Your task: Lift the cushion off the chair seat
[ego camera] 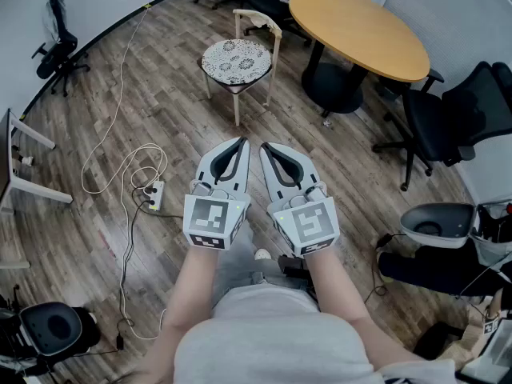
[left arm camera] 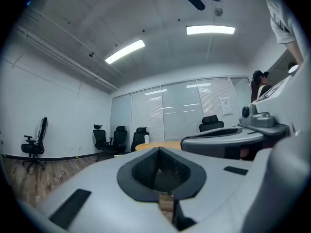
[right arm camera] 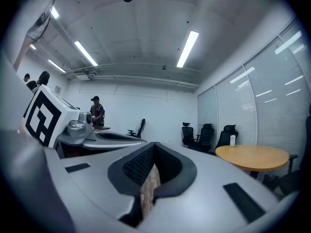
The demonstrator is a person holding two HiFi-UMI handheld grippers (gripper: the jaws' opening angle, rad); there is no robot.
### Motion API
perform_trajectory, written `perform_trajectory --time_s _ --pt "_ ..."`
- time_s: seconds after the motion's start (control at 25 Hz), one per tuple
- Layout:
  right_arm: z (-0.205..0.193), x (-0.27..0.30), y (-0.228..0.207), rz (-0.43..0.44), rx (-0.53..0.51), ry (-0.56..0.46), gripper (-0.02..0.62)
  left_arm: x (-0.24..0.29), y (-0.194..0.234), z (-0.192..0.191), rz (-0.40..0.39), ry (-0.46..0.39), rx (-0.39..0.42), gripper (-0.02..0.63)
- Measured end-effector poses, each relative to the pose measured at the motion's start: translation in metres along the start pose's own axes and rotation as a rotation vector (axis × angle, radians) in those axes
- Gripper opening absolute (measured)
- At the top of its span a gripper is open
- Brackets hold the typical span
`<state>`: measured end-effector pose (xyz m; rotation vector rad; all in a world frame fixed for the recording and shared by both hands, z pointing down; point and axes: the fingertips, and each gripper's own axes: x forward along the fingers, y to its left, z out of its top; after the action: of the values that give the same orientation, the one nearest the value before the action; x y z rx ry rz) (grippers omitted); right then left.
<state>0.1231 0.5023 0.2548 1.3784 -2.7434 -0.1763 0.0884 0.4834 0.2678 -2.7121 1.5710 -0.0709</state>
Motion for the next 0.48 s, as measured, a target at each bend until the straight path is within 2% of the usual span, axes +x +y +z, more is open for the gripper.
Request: perform_trajectory --time_s 0.32,0.48 --pt "-0.005 0.052 -0.024 0.012 -0.006 0.019 0.025 0.048 0.037 0.004 -0.010 -0.009 -0.007 0.003" --pt "0.000 0.087 -0.039 0.000 -0.004 -0.010 0.025 0.076 0.066 0.008 -0.011 -0.013 -0.005 0.003"
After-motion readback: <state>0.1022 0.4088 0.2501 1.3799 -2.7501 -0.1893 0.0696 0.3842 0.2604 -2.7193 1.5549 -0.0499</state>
